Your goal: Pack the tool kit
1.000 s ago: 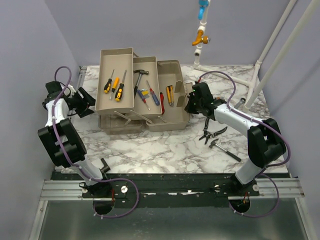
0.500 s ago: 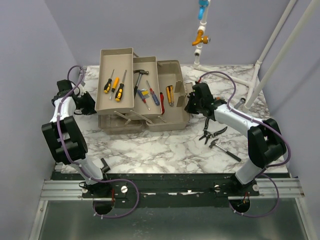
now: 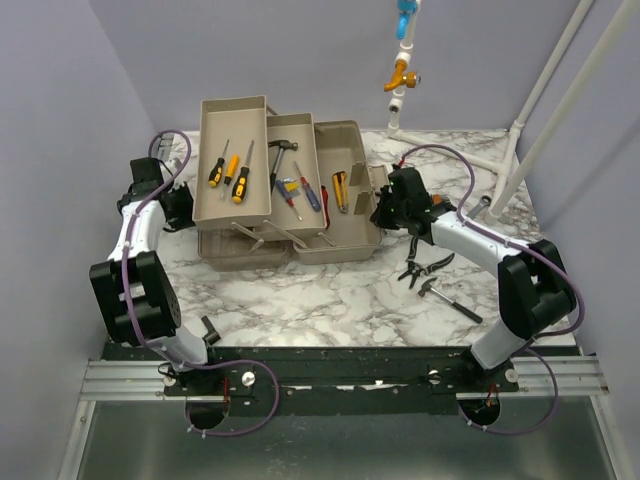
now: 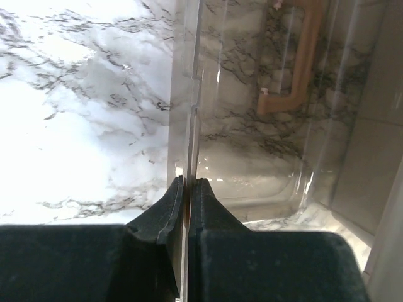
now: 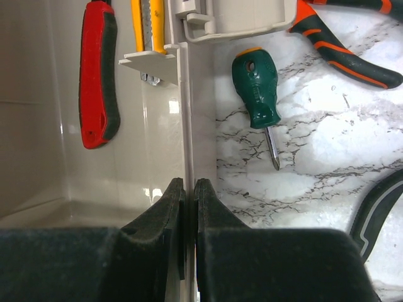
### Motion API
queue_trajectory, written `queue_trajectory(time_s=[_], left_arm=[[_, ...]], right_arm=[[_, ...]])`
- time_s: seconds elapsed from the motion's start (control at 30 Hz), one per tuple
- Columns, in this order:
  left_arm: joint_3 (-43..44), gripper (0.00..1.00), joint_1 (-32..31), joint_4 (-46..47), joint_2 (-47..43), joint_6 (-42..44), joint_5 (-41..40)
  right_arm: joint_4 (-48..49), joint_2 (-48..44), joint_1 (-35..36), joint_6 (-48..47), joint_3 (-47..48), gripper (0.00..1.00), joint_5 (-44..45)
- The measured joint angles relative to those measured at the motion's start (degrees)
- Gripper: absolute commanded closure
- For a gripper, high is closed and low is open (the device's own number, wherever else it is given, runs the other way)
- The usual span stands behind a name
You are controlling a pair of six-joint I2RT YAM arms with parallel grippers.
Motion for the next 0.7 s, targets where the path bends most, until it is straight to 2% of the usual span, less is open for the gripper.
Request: queue_trajectory(time_s=[0.33, 0.53, 0.7], left_arm=[[-2.3, 1.0, -5.0, -0.6, -13.6, -0.3, -14.6], [-2.3, 1.0, -6.3, -1.2, -15.5, -0.6, -19.6], [-2.3, 1.0, -11.0, -2.7, -17.3, 1.0, -28.0]], right_arm=[[2.0, -1.8, -0.5, -0.6, -2.6, 0.99, -4.1], [3.4, -2.9, -0.3, -0.6, -4.3, 0.99, -6.0], [3.8, -3.1, -0.4, -0.6, -4.7, 1.0, -6.7]])
